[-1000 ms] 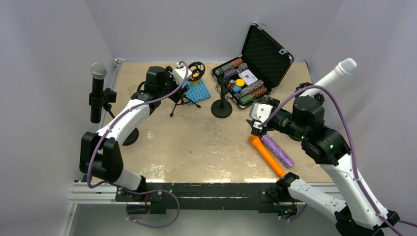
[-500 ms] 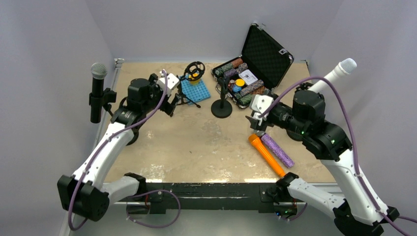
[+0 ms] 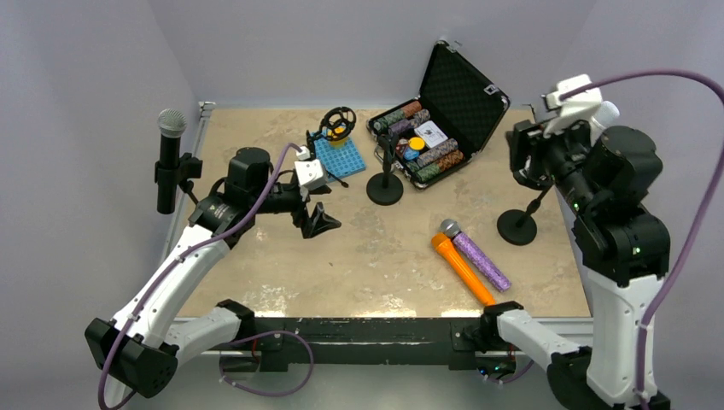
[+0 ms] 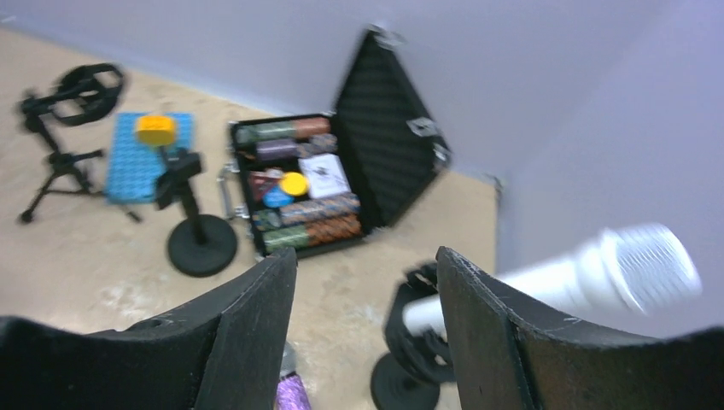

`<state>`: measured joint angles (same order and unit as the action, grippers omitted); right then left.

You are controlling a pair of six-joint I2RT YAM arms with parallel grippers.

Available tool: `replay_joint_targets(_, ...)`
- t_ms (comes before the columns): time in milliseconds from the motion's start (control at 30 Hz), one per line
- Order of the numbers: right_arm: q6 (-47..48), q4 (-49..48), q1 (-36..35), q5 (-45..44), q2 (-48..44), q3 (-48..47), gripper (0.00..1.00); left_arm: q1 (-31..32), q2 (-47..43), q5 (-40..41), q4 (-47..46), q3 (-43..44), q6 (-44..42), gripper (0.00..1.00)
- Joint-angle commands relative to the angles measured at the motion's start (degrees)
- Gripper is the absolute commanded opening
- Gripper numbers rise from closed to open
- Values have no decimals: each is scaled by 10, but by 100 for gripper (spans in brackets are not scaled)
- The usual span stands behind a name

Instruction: Remove the microphone from the stand

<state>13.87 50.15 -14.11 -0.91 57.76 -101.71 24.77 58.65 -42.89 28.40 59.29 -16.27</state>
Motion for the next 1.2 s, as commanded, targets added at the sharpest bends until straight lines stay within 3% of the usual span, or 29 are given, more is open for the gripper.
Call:
replay_joint_targets(0,-86,-8,94,-57,-51,31,65,27,21,-49,-30,39,22,89)
replay_joint_targets(200,-193,49,252,-14,-43,52,62,40,42,-75,-85,51,78,89)
replay_joint_targets(300,-221,18,312,6,-35,93,61,40,47,-78,-108,51,99,90)
replay_joint_targets(367,-226,-47,346,71,-41,144,61,40,47,-75,-116,49,101,90)
replay_joint_targets(600,-242,-198,353,103,-28,227,62,40,38,-72,-93,45,85,90)
replay_joint_targets(1167,-234,-300,352,69,2,308,54,39,45,-64,-75,47,83,90)
